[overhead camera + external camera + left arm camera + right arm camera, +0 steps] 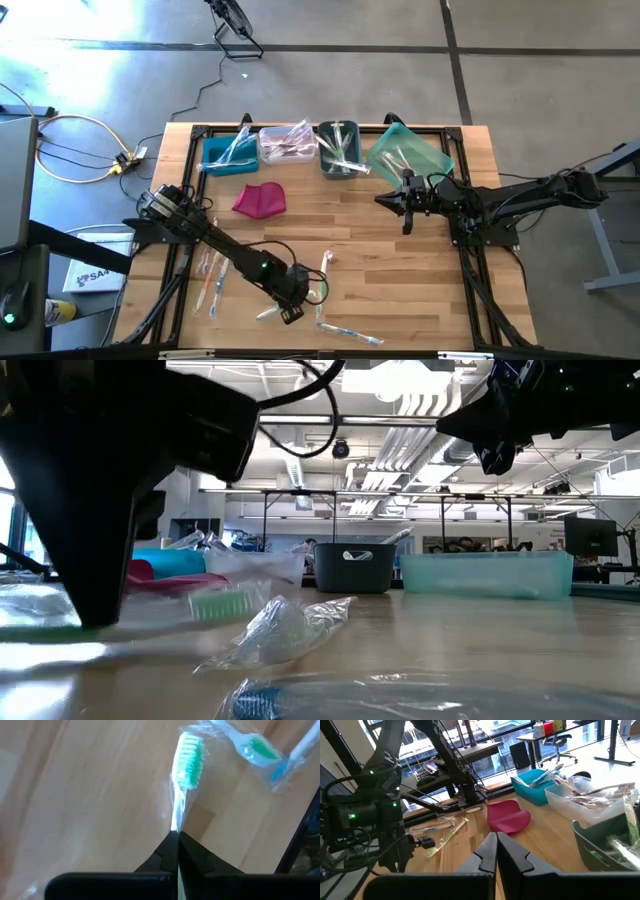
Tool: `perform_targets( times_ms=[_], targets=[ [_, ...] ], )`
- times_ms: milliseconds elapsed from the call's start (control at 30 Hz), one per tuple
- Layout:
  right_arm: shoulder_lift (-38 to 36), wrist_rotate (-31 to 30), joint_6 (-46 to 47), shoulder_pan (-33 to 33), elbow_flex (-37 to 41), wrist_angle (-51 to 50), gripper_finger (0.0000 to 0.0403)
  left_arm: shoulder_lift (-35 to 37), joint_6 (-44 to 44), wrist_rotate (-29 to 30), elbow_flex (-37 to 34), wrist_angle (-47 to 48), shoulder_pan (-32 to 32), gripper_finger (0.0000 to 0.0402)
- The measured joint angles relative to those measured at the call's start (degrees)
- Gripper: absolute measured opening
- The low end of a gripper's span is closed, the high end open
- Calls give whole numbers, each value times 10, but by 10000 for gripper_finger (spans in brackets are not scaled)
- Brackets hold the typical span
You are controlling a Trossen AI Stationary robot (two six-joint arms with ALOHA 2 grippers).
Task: Pick & Place Toothbrushes
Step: Put the green toothbrush into the dark blue bin
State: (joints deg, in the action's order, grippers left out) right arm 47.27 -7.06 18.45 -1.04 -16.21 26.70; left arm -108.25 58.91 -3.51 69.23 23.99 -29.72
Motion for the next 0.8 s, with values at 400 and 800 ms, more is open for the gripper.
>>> perform_targets(
  times_ms=[400, 800],
  targets=[
    [0, 1, 0, 0, 0, 0, 3, 2, -89, 86, 143, 270, 32, 1],
    [0, 2, 0, 0, 0, 0, 3, 3, -197, 156, 168, 267, 46, 0]
  ],
)
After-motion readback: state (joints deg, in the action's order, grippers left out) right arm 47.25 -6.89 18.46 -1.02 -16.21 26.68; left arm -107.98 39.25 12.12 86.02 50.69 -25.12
